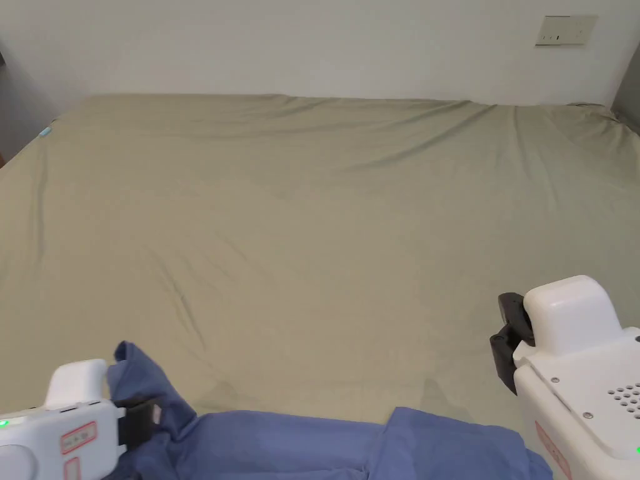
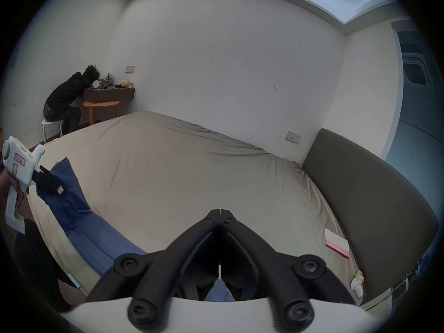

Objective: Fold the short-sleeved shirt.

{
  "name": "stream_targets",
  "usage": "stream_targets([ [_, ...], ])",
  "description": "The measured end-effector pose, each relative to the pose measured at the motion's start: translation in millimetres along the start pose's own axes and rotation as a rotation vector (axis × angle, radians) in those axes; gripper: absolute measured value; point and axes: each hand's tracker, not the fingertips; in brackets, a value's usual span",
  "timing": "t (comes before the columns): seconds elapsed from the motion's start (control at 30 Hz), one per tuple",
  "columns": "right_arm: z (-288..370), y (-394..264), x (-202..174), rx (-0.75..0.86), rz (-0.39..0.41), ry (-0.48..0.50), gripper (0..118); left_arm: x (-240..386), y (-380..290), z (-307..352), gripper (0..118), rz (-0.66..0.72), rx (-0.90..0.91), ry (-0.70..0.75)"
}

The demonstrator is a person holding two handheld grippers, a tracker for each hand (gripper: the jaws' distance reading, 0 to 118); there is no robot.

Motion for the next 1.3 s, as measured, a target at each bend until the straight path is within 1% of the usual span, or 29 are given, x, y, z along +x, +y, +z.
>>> stream_targets([
  [0.1, 2, -2, 3, 0.001, -0.006, -0.002, 1, 35, -2, -23, 8, -0.041, -0.038, -0.041],
  [0.3, 7, -5, 13, 0.001, -0.029, -0.014, 1, 77, -28, -89, 8, -0.074, -0.160, -0.012],
  [0.4, 8, -8, 18, -0.003, -0.035, -0.020, 1, 96, -45, -114, 11, -0.108, -0.199, 0.069],
  [0.43, 7, -9, 19, -0.006, -0.037, -0.023, 1, 99, -48, -120, 16, -0.108, -0.205, 0.060],
  [0.47, 7, -10, 20, -0.008, -0.039, -0.024, 1, 101, -50, -125, 28, -0.092, -0.224, 0.033],
  [0.5, 7, -11, 22, -0.010, -0.042, -0.025, 1, 105, -52, -126, 45, -0.058, -0.240, -0.010],
  [0.53, 6, -12, 23, -0.012, -0.045, -0.026, 1, 111, -53, -124, 75, -0.022, -0.235, -0.071],
  [0.57, 6, -13, 24, -0.013, -0.047, -0.027, 1, 115, -53, -123, 95, 0.003, -0.237, -0.133],
  [0.6, 5, -14, 24, -0.015, -0.048, -0.027, 1, 119, -52, -120, 107, 0.025, -0.246, -0.210],
  [0.63, 4, -14, 25, -0.017, -0.050, -0.028, 1, 122, -50, -116, 110, 0.032, -0.240, -0.262],
  [0.67, 4, -15, 26, -0.018, -0.052, -0.029, 1, 125, -46, -109, 110, 0.028, -0.225, -0.286],
  [0.7, 3, -15, 27, -0.018, -0.056, -0.028, 1, 124, -42, -101, 110, 0.015, -0.201, -0.291],
  [0.73, 3, -15, 27, -0.018, -0.059, -0.028, 1, 120, -38, -93, 103, 0.012, -0.170, -0.320],
  [0.77, 3, -15, 28, -0.016, -0.062, -0.028, 1, 114, -32, -83, 92, 0.021, -0.135, -0.333],
  [0.8, 4, -15, 28, -0.014, -0.063, -0.028, 1, 109, -28, -75, 74, 0.033, -0.107, -0.312],
  [0.83, 4, -15, 28, -0.013, -0.063, -0.028, 1, 102, -24, -67, 42, 0.040, -0.069, -0.281],
  [0.87, 4, -15, 28, -0.012, -0.062, -0.027, 1, 95, -20, -60, 21, 0.030, -0.032, -0.240],
  [0.9, 4, -15, 28, -0.011, -0.062, -0.027, 1, 88, -20, -55, 5, -0.008, 0.010, -0.185],
  [0.93, 4, -15, 27, -0.011, -0.064, -0.026, 1, 83, -20, -52, 0, -0.047, 0.050, -0.129],
  [0.97, 4, -15, 27, -0.011, -0.065, -0.024, 1, 77, -21, -51, 0, -0.091, 0.069, -0.085],
  [1.03, 5, -15, 25, -0.010, -0.064, -0.021, 1, 70, -29, -57, 0, -0.174, 0.040, -0.019],
  [1.1, 6, -16, 23, -0.010, -0.060, -0.017, 1, 70, -43, -70, 0, -0.226, 0.026, 0.039],
  [1.2, 6, -17, 20, -0.014, -0.057, -0.011, 1, 78, -71, -98, 0, -0.296, -0.058, 0.025],
  [1.3, 7, -17, 18, -0.018, -0.053, -0.006, 1, 101, -101, -113, 0, -0.411, -0.096, 0.036],
])
